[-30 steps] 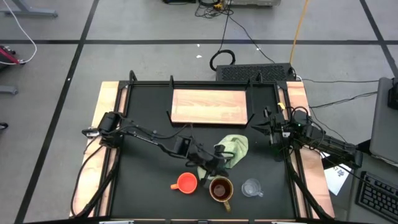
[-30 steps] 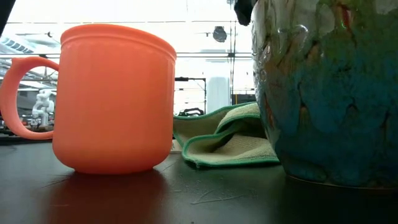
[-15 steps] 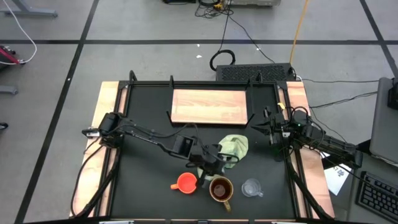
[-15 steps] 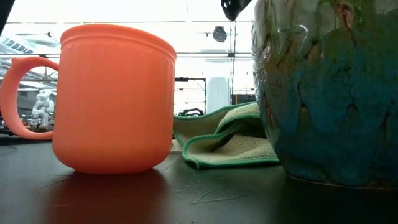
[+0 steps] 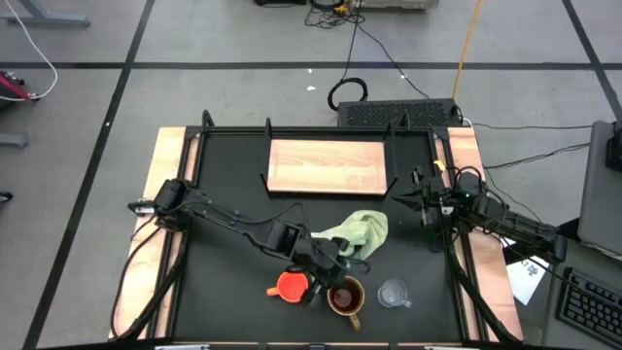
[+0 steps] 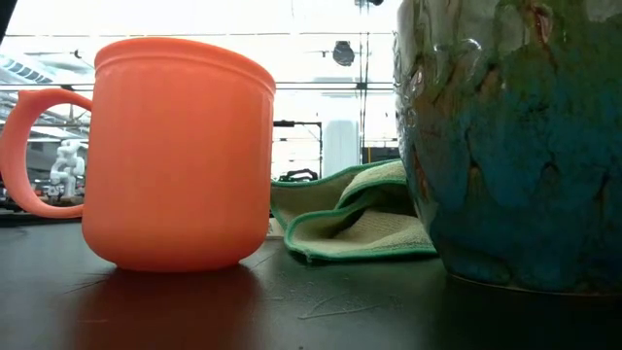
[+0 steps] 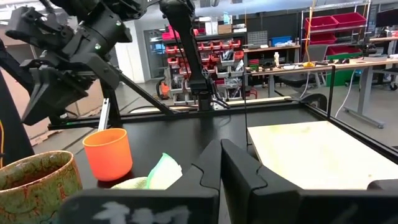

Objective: Stack small to large cups/mugs on shelf
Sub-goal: Put the green mug on the shelf

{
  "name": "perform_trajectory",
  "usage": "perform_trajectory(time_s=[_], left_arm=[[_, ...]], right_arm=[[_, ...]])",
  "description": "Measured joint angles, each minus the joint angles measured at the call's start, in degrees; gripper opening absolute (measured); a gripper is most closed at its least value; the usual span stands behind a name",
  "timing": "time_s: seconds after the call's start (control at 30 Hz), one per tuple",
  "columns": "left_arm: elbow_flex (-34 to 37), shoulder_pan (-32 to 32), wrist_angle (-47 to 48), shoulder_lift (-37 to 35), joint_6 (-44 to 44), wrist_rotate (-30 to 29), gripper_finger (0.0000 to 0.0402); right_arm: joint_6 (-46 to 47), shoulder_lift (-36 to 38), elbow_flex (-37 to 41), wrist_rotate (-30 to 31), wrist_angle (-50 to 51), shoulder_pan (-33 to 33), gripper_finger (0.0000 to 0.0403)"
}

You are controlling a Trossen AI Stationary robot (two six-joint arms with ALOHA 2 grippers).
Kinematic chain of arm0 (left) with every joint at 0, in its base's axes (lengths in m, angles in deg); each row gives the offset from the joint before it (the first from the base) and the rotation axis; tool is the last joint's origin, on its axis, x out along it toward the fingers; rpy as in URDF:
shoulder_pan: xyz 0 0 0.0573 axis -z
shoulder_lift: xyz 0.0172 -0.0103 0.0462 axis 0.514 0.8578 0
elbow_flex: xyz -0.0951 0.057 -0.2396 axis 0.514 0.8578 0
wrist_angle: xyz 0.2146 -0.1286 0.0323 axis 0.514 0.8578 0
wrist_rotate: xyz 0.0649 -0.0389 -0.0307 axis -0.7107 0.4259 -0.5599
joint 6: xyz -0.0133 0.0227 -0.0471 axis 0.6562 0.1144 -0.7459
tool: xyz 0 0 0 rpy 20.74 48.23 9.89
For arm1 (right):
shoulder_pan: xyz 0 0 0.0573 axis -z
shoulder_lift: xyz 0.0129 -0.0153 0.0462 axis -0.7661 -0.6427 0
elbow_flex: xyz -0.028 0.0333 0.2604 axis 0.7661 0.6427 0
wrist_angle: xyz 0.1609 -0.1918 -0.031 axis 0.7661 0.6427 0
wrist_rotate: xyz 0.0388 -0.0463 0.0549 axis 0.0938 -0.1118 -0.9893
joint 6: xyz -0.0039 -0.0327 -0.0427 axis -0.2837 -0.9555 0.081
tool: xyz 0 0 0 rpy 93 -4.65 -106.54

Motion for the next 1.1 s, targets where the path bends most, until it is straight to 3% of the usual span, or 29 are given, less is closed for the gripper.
perform_trajectory(time_s=[0.27, 0.77, 1.1], left_arm=[[-0.01, -0.99, 0.97, 1.12, -1.86, -2.01, 0.0019], [-0.32, -2.16, -0.03, 2.19, -1.75, -1.45, 0.0171], [-7.88, -2.88, 4.63, 6.73, -0.05, 1.31, 0.0234]], right_arm=[[0.00, -0.01, 0.00, 0.00, 0.02, 0.00, 0.0000], [0.00, -0.04, 0.00, 0.01, 0.20, 0.00, 0.0000], [0.00, -0.45, 0.00, 0.02, 0.26, 0.00, 0.0000]])
